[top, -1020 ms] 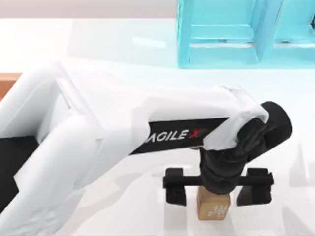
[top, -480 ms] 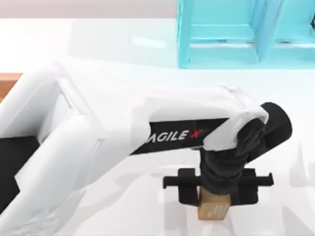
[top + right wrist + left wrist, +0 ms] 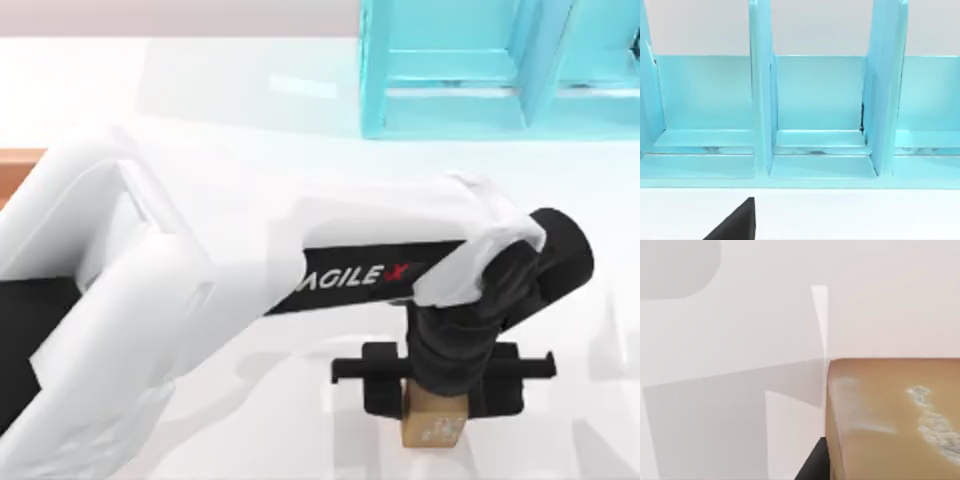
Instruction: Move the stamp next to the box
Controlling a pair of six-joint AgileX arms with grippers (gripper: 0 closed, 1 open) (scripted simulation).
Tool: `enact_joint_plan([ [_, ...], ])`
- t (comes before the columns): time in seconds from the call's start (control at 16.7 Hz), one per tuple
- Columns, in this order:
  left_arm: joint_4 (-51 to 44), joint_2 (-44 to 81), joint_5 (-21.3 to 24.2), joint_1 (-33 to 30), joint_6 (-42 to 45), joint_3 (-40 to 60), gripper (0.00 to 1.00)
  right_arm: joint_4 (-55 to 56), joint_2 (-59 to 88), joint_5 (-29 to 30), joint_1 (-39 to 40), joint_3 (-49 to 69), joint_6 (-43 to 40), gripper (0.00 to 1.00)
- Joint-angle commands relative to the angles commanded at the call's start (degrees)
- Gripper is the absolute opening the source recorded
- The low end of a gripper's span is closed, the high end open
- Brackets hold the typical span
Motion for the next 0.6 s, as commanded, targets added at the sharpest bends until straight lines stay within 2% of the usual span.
enact_joint_plan([
  [0.6,-2.36,-0.85,0.00,-0.03,-0.02,2.17,0.00,0.00,0.00,0.00,0.00,0.00,0.00,1.00],
])
